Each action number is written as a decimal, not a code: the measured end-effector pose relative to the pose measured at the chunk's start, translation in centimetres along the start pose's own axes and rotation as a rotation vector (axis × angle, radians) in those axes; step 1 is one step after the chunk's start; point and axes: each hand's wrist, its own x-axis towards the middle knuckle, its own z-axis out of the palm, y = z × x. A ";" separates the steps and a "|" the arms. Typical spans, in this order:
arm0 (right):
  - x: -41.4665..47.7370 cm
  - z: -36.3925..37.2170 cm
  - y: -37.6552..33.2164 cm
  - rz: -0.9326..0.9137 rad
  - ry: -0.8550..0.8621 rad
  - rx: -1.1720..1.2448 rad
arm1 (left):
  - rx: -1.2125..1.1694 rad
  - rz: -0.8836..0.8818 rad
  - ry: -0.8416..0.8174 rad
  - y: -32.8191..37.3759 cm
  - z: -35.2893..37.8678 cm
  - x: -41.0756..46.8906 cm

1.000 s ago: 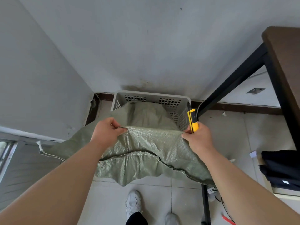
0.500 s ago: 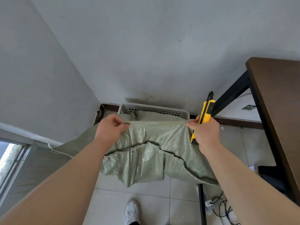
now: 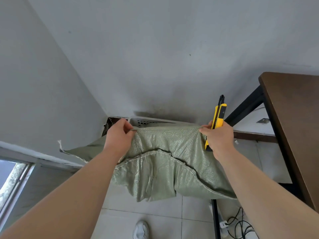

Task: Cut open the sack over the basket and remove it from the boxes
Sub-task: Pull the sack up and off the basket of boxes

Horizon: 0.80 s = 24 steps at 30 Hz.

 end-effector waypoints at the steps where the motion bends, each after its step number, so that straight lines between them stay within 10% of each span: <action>1: 0.1 0.2 0.1 0.002 -0.008 -0.014 | 0.010 -0.007 -0.005 -0.2 0.1 0.2; 24: -4.3 1.1 10.9 0.210 -0.268 -0.465 | -0.090 -0.245 0.053 -2.5 3.5 3.4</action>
